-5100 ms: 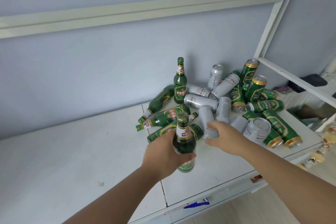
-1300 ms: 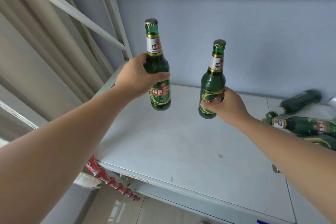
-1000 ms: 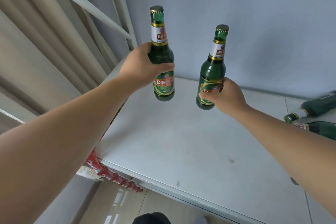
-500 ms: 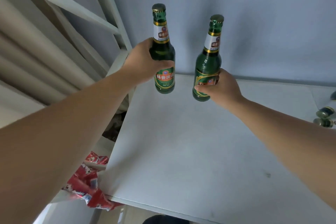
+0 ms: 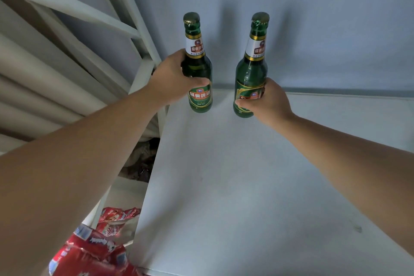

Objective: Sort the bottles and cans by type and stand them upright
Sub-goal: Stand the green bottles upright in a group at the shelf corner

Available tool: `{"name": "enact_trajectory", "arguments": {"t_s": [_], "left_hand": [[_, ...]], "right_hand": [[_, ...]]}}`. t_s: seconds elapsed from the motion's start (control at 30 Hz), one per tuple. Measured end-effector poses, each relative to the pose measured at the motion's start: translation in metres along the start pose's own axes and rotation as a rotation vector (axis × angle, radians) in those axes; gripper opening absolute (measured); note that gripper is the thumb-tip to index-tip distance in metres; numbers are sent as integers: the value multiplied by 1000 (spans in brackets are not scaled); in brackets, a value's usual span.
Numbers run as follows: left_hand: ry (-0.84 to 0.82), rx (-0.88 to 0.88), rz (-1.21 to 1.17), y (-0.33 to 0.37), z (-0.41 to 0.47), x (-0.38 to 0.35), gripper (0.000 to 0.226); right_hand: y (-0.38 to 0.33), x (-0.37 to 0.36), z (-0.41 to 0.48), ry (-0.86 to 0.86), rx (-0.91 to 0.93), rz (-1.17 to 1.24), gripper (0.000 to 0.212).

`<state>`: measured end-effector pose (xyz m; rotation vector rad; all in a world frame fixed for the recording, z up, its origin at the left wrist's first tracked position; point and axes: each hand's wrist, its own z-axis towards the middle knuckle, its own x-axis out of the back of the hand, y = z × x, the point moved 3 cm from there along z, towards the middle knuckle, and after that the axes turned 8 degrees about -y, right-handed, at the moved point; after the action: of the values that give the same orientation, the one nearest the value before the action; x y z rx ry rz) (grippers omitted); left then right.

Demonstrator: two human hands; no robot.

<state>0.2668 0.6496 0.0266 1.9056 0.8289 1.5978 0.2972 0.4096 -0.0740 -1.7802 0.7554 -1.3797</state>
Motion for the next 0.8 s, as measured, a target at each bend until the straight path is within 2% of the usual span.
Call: {"name": "enact_trajectory", "arguments": {"t_s": [0.27, 0.8], "left_hand": [[-40, -37, -10, -19, 15, 1, 57], [-90, -78, -46, -44, 30, 0, 62]], "right_hand": [[4, -24, 7, 10, -12, 33, 59], [3, -37, 23, 2, 28, 27, 67]]}}
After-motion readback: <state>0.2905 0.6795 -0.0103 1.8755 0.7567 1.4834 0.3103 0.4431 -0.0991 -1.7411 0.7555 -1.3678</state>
